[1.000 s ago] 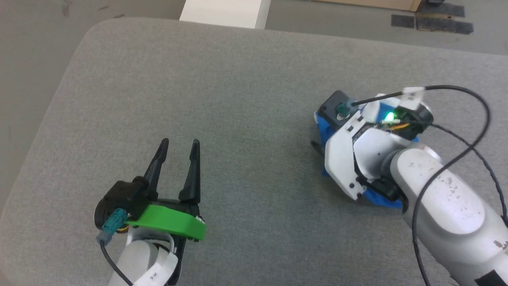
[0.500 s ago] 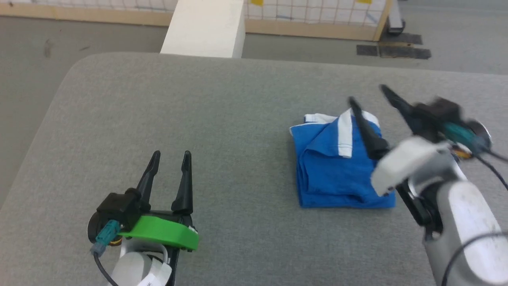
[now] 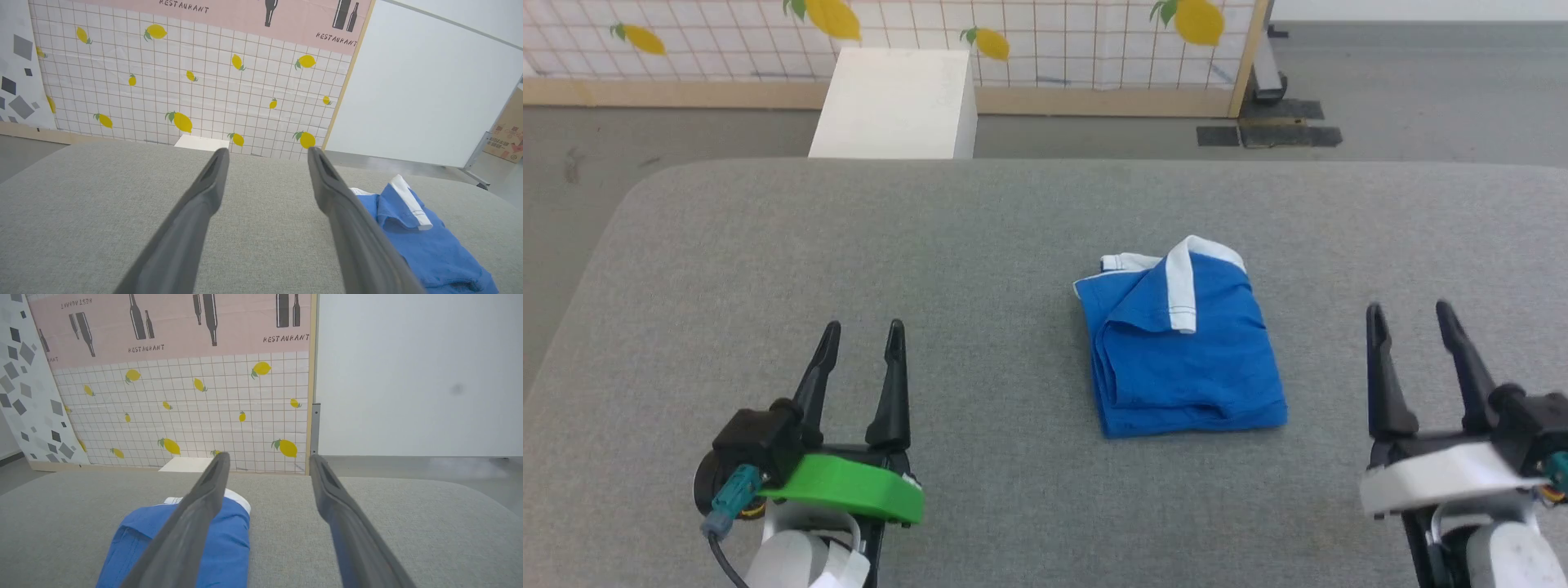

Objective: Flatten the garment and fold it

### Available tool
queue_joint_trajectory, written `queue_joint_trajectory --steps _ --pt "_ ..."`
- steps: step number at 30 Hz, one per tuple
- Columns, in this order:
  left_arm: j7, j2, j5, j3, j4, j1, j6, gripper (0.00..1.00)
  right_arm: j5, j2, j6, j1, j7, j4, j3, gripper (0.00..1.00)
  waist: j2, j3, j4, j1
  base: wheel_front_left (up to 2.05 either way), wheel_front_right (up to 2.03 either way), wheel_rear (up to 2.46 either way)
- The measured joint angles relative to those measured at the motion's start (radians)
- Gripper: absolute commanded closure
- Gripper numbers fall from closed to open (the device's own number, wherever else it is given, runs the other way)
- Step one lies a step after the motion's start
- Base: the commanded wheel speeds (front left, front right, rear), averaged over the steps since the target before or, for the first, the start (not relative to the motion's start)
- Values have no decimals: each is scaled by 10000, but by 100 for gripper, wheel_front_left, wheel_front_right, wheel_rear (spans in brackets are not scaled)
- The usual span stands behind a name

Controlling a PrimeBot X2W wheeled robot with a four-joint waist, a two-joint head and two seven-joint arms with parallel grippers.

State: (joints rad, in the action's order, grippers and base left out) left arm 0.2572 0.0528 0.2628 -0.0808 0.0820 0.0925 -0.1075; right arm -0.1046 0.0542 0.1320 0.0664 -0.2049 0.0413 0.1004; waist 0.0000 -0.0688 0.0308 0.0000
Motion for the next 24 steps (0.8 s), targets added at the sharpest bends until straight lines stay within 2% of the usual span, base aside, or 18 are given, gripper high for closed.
queue_joint_trajectory --steps 12,24 --pt "0 0 -186 2 63 -704 29 0 -8 -19 0 -1429 -330 67 -291 0 0 688 -459 0 0 0 0" --pt "0 -2 -194 2 73 -776 29 0 -2 -19 0 -1492 -332 -50 -295 0 0 766 -601 0 0 0 0"
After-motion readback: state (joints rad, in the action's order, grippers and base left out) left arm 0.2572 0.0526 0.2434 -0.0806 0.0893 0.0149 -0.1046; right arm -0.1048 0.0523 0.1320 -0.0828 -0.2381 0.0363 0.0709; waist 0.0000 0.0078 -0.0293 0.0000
